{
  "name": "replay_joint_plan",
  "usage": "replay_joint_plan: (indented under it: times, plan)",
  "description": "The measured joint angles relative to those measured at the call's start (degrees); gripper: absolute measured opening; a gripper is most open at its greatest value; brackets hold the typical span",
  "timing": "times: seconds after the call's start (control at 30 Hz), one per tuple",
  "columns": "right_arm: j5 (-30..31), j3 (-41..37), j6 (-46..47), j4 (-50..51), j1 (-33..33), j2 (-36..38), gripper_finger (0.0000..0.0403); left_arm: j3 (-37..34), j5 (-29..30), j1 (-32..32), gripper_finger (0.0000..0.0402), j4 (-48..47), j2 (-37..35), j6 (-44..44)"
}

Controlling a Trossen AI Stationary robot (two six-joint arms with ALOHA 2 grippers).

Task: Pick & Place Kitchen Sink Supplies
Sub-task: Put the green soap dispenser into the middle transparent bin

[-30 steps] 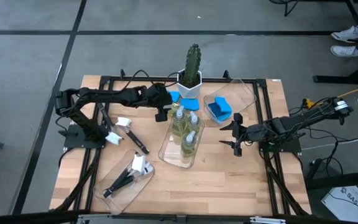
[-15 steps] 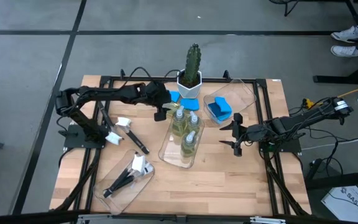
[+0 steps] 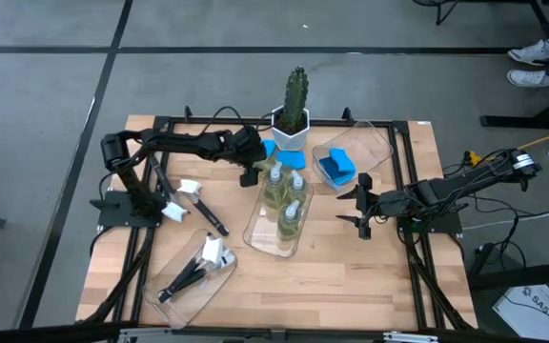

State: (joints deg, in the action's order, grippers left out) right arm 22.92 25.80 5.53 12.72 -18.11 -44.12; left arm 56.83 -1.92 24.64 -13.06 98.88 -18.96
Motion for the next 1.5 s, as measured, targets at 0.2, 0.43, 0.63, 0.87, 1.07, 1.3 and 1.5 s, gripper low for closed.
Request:
replay_joint_plan:
  times: [0.2, 0.43, 0.63, 0.87, 1.07, 1.3, 1.5]
  plan:
    - [0.0, 0.0, 0.0, 0.0, 0.0, 0.0, 0.0262, -0.1, 0.4, 0.5, 0.0251, 0.4, 0.7, 1.2]
    - [0.0, 0.0, 0.0, 0.0, 0.0, 0.0, 0.0262, 0.0, 2.3, 0.9, 0.0251, -3.3, 0.6, 8.8]
    - [0.0, 0.0, 0.0, 0.0, 0.0, 0.0, 0.0262, 0.3, 4.0, 0.9, 0.0251, -7.4, 0.4, 17.2]
    - [0.0, 0.0, 0.0, 0.4, 0.0, 0.0, 0.0262, 0.2, 6.7, -0.9, 0.0251, -13.2, -1.7, 22.8]
    - [-0.1, 0.0, 0.3, 0.9, 0.0, -0.4, 0.0262, -0.4, 11.6, -2.5, 0.0251, -23.8, -6.8, 28.5]
    - [-0.1, 0.0, 0.6, 0.9, 0.0, -1.3, 0.0262, -0.4, 13.0, -3.4, 0.0251, -37.2, -8.9, 38.9]
    - [-0.1, 0.0, 1.4, 0.9, 0.0, -2.4, 0.0262, -0.6, 14.9, -5.8, 0.0251, -39.4, -10.1, 40.3]
